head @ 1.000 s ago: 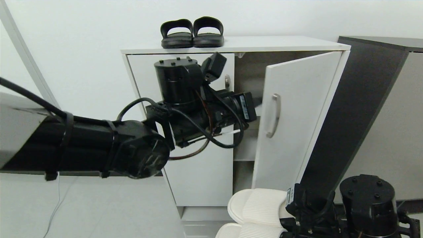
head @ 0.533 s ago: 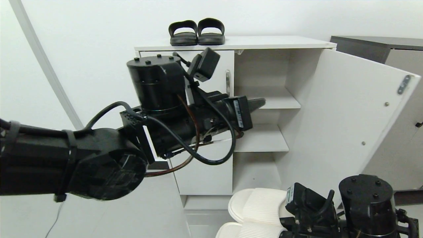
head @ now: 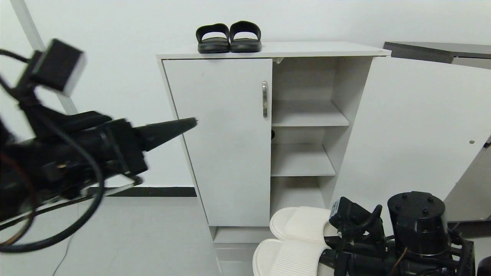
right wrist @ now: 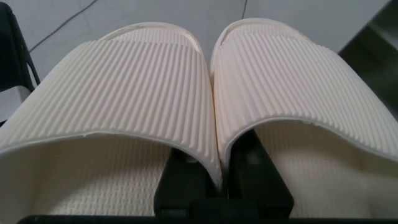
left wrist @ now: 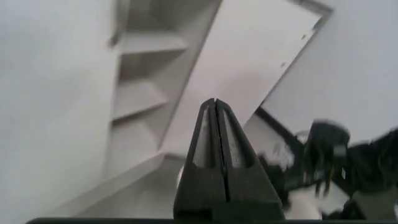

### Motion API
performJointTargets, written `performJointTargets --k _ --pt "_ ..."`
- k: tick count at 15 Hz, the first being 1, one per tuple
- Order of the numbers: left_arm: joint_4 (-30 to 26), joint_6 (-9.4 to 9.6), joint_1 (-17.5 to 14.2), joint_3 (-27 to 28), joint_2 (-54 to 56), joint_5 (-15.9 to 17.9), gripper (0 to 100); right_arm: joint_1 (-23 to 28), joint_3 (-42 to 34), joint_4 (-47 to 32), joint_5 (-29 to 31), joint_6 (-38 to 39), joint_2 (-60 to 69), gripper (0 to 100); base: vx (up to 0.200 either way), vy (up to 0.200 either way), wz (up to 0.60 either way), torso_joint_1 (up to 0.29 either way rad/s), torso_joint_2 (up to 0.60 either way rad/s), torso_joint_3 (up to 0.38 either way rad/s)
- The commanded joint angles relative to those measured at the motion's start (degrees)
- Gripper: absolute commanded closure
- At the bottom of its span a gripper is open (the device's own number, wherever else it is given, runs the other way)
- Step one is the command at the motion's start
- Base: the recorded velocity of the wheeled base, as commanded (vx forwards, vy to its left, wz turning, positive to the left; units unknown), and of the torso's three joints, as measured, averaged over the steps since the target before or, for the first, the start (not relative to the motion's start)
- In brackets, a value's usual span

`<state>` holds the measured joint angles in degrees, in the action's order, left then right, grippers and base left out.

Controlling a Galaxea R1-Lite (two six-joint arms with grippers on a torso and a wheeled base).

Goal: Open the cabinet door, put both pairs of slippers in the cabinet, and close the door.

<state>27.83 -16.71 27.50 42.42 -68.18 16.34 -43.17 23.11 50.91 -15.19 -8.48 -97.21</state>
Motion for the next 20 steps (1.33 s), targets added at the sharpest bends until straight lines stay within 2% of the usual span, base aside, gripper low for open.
performJointTargets --k 1,2,3,5,6,9,11,12,13,14,16,17,18,19,20 --pt "-17.5 4.85 -11.2 -10.6 26.8 -1.0 100 0.3 0.4 0.0 0.0 0.0 -0.5 100 0.0 0.0 0.0 0.0 0.0 0.0" --pt "-22.1 5.9 -13.8 -13.1 31.9 -1.7 100 0.5 0.4 -0.1 0.0 0.0 -0.6 100 0.0 0.0 0.0 0.0 0.0 0.0" --pt "-24.7 5.99 -16.5 -16.0 36.8 -2.4 100 1.1 0.5 -0.1 0.0 0.0 -0.8 100 0.0 0.0 0.0 0.0 0.0 0.0" --pt "-25.4 6.61 -20.5 -22.3 43.3 -5.8 100 1.8 0.9 0.1 0.0 0.0 -1.6 100 0.0 0.0 0.0 0.0 0.0 0.0" --pt "-25.4 7.22 -21.6 -25.6 47.0 -8.8 100 1.8 0.8 0.2 0.0 0.0 -1.8 100 0.0 0.0 0.0 0.0 0.0 0.0" --pt "-25.5 9.42 -21.7 -33.3 56.3 -14.1 100 1.7 1.0 0.2 0.0 0.0 -1.8 100 0.0 0.0 0.0 0.0 0.0 0.0" --pt "-25.5 12.41 -21.7 -38.1 61.7 -18.0 100 2.0 1.3 0.2 0.0 0.0 -1.9 100 0.0 0.0 0.0 0.0 0.0 0.0" --pt "-24.9 14.69 -21.7 -41.1 63.2 -19.6 100 2.5 1.5 0.2 0.0 0.1 -2.1 100 0.0 0.0 0.0 0.0 0.0 0.0" --pt "-24.4 15.75 -21.7 -42.4 63.1 -20.4 100 2.6 1.5 0.2 0.1 0.1 -2.2 100 0.0 0.0 0.0 0.0 0.0 0.0" --pt "-25.3 16.01 -21.7 -42.4 63.1 -20.4 100 2.6 1.7 0.3 0.1 0.1 -2.3 100 0.0 0.0 0.0 0.0 0.0 0.0" --pt "-25.6 16.54 -21.7 -42.4 63.1 -17.7 100 2.6 1.9 0.3 0.9 0.8 -2.5 100 0.0 0.0 0.0 0.0 0.0 0.0" --pt "-25.7 16.45 -21.7 -42.4 63.1 -18.4 100 2.6 2.6 0.3 2.1 1.2 -3.3 100 0.0 0.0 0.0 0.0 0.0 0.0" --pt "-25.7 15.92 -21.7 -42.4 63.1 -21.3 100 2.6 3.4 0.3 3.7 1.7 -4.2 100 0.0 0.0 0.0 0.0 0.0 0.0" --pt "-28.0 16.27 -21.9 -42.4 63.1 -24.0 100 2.6 4.7 0.3 5.7 2.9 -5.4 100 0.0 0.0 0.0 0.0 0.0 0.0" --pt "-28.0 16.54 -22.0 -42.4 63.1 -23.6 100 2.2 6.3 0.3 8.4 4.1 -6.6 100 0.0 0.0 0.0 0.0 0.0 0.0"
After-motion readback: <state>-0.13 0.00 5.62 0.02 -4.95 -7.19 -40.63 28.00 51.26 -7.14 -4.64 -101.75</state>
